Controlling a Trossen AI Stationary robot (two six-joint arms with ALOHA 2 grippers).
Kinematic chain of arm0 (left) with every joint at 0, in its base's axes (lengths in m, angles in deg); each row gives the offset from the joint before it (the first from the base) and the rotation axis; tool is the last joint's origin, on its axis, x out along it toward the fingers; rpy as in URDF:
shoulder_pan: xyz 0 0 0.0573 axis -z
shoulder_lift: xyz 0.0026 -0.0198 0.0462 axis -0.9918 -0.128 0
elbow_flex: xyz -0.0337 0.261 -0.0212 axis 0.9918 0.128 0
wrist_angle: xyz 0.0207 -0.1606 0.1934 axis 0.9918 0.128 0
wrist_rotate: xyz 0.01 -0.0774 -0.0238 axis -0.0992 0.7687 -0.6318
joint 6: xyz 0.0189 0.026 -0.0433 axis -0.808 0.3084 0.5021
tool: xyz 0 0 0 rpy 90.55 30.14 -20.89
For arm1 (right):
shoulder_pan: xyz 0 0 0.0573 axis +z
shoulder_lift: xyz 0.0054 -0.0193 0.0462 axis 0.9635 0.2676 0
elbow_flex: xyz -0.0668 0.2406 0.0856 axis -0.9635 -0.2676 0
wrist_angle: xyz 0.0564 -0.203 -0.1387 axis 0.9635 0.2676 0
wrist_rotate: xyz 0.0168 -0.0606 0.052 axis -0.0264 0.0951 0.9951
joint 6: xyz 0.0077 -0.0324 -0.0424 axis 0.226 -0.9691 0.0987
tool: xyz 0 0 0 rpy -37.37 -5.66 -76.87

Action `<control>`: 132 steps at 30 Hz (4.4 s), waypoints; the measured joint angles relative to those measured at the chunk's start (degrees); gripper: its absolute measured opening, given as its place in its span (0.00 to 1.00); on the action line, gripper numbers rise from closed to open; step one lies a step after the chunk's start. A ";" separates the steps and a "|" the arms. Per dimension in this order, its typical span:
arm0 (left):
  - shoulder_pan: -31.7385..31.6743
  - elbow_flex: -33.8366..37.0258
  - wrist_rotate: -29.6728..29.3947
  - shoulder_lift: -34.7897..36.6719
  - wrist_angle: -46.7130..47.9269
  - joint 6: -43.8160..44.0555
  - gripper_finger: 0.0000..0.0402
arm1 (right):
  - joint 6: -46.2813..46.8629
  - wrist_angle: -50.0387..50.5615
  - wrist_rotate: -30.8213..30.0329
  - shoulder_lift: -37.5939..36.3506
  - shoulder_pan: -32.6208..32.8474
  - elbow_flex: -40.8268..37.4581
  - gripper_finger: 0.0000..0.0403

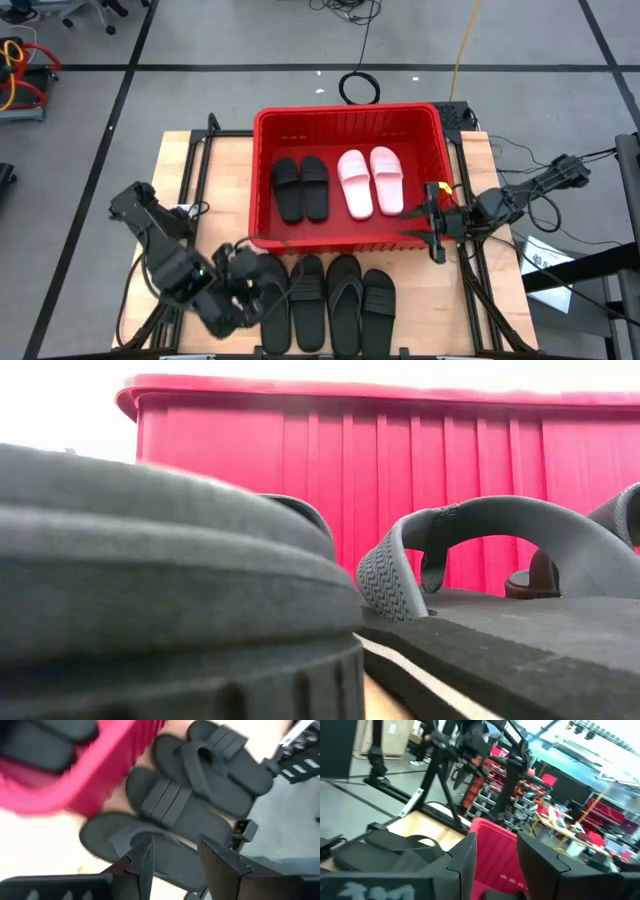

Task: Pick and place slides into bin
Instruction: Put the black slipper into the red bin

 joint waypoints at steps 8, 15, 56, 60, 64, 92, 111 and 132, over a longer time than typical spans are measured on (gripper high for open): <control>6.38 12.37 0.28 0.00 -2.82 14.28 0.37 | 0.07 -0.05 -0.04 0.00 3.28 0.00 0.32; 8.01 22.88 5.30 0.02 -7.83 15.00 0.37 | 1.95 -0.07 -0.07 0.00 3.55 0.00 0.32; 2.74 45.22 4.40 13.30 -31.77 8.05 0.37 | 4.37 -0.10 -0.48 0.02 3.51 0.00 0.32; 4.07 55.55 1.40 18.21 -45.11 10.93 0.37 | 4.37 -0.11 -0.48 0.02 3.51 0.00 0.32; 3.98 64.80 1.67 23.12 -59.62 11.35 0.37 | 4.37 -0.12 -0.48 0.02 3.51 0.00 0.32; 3.66 88.56 1.96 30.40 -91.22 10.93 0.37 | 4.38 -0.07 -5.01 0.13 3.49 0.02 0.32; 2.37 88.49 3.04 24.07 -99.39 10.32 0.37 | 4.37 -0.08 -5.01 0.13 3.49 0.02 0.32; 2.37 88.49 4.43 15.98 -113.55 9.21 0.05 | 4.33 -0.10 -9.38 0.13 3.49 0.02 0.32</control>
